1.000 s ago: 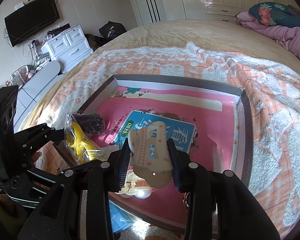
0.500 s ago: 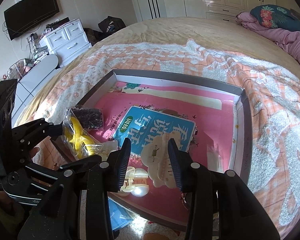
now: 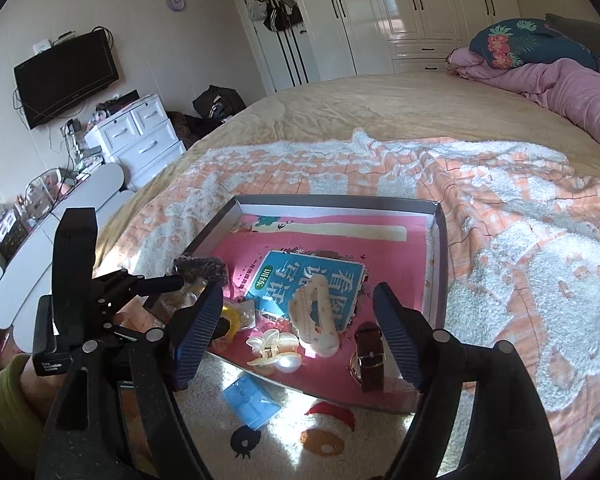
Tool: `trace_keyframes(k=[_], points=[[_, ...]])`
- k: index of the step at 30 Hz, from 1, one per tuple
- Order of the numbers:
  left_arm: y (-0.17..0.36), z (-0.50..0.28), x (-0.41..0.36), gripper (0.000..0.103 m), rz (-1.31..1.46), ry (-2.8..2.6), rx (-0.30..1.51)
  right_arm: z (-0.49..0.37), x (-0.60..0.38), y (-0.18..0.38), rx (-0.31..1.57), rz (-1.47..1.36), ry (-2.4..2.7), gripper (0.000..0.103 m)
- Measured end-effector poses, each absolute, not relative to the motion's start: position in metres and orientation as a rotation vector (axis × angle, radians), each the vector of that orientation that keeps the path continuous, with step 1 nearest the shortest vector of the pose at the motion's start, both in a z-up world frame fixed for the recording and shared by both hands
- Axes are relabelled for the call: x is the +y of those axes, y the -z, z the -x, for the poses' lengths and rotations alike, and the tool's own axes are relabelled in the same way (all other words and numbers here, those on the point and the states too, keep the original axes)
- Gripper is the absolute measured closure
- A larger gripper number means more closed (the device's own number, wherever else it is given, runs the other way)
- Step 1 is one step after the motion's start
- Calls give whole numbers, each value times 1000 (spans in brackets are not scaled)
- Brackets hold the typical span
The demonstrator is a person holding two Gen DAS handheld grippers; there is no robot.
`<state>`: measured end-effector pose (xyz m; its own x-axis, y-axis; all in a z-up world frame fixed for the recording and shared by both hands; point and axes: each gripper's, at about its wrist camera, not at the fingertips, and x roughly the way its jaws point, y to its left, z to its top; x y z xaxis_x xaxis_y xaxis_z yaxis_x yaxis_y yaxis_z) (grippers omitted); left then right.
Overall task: Organize jewelry
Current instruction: 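Lower the bangle bag into the tray with left tool while right tool places the clip, then release both items and withdraw both tools toward the hair tie and blue box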
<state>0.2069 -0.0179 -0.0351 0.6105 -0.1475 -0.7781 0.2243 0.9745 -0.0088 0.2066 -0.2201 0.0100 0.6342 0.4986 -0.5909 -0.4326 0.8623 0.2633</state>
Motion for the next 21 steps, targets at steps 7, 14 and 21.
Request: trace_keyframes(k=[7, 14, 21], points=[[16, -195, -17, 16, -78, 219, 848, -186, -236, -25, 663, -114, -519, 18], [-11, -176, -6, 10, -44, 191, 796, -168, -242, -37, 637, -115, -528, 18], [-36, -152, 12, 10, -11, 145, 744, -153, -242, -48, 611, -112, -554, 18]])
